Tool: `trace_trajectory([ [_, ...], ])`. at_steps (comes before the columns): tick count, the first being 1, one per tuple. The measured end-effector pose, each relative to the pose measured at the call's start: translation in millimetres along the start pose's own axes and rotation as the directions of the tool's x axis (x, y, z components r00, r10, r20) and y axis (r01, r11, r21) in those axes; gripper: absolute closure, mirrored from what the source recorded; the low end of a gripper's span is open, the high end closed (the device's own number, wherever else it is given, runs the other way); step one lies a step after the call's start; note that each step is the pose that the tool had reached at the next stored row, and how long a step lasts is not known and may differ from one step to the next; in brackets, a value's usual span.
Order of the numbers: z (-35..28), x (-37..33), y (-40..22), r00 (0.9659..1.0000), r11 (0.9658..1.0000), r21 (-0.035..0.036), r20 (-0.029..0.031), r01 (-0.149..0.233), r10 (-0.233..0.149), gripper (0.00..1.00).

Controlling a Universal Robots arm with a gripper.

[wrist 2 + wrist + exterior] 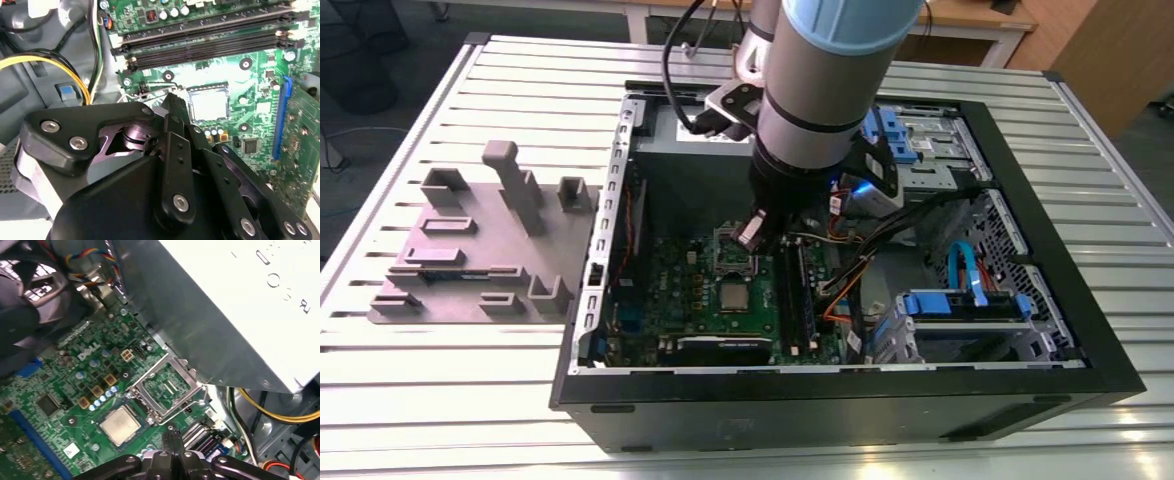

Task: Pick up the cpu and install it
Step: 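Close the cpu cover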

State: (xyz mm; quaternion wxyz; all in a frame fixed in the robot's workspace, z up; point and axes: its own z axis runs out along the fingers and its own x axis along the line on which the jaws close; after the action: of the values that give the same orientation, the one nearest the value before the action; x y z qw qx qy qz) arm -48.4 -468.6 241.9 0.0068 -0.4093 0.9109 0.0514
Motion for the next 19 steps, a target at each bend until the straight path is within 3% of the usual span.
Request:
trace_trajectory([
  [6, 1.3, -3.5, 1.4, 1.0, 1.0, -0.0002, -0.0001, 0.003, -0.003, 0.9],
  [19, 1.5, -3.6, 1.6, 1.0, 1.0, -0.0001, -0.0002, 0.002, -0.002, 0.9],
])
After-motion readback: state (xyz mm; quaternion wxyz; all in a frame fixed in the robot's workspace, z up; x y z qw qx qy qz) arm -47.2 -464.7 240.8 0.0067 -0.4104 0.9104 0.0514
